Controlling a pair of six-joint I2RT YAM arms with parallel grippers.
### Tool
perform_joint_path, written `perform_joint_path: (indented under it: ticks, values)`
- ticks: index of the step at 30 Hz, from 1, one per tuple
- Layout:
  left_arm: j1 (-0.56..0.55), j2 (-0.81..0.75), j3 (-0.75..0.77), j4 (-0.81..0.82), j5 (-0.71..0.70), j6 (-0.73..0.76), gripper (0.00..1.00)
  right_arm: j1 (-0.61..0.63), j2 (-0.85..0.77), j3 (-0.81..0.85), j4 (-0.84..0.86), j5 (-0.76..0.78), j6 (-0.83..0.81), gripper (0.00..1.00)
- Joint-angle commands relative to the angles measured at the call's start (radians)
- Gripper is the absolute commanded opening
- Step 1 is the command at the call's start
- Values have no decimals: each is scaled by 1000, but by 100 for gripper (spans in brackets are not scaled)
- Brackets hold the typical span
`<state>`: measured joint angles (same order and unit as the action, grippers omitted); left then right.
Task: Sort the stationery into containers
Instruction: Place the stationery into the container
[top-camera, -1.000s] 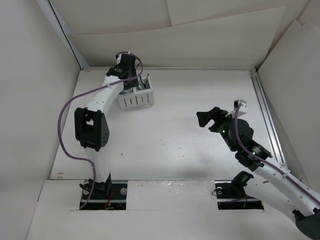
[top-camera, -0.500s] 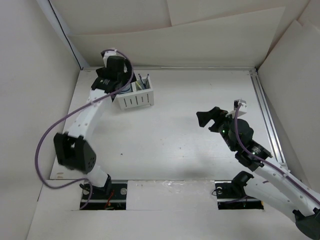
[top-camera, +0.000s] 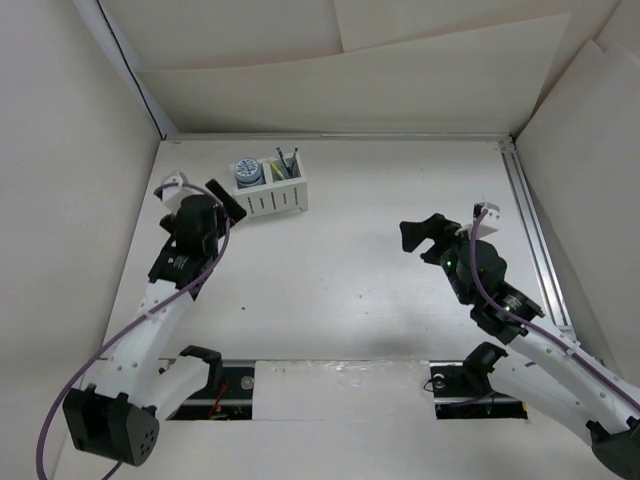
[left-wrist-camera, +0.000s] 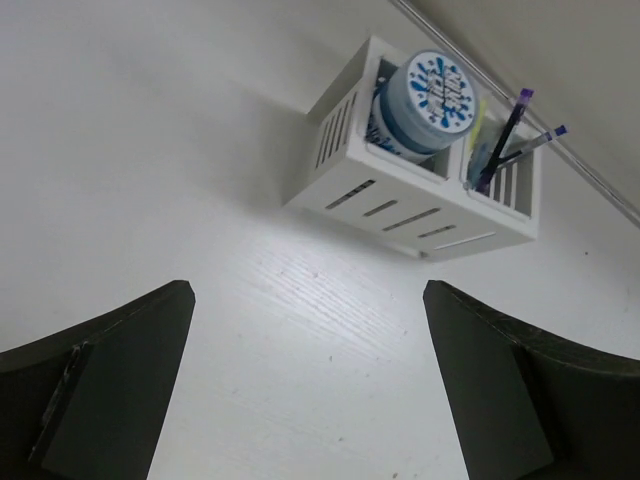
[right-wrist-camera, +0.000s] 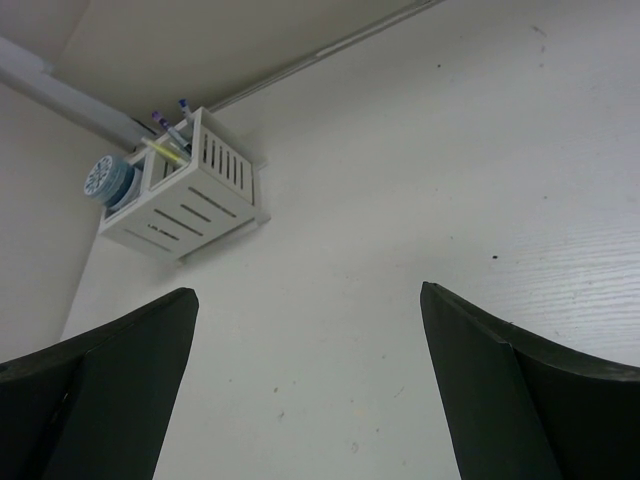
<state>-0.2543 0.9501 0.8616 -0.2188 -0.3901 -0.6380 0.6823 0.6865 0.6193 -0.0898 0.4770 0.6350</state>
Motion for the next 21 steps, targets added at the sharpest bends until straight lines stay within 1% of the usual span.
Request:
perform_joint_path:
  ticks: [1, 2, 5, 6, 11, 16, 21]
  values:
    - [0, -146, -47, -8, -50, -46, 100, 6, -19, -1, 21, 90, 23, 99]
    - [0, -209, -62, -19, -50, -55, 100, 6, -19, -1, 21, 91, 23, 99]
    - [0, -313, -111, -43, -26, -55, 100, 6, -28, -10, 21, 101, 32, 99]
    - [0, -333, -121, -54, -6, -64, 100, 6, -28, -10, 10, 113, 32, 99]
    - [0, -425, -188, -106, 3, -115, 100, 6, -39, -10, -1, 138, 32, 99]
    - [0, -548, -249, -116, 14, -124, 100, 6, -73, -20, -10, 170, 51, 99]
    - [0, -583, -250, -96, 51, -101, 100, 6, -59, -20, -10, 180, 51, 99]
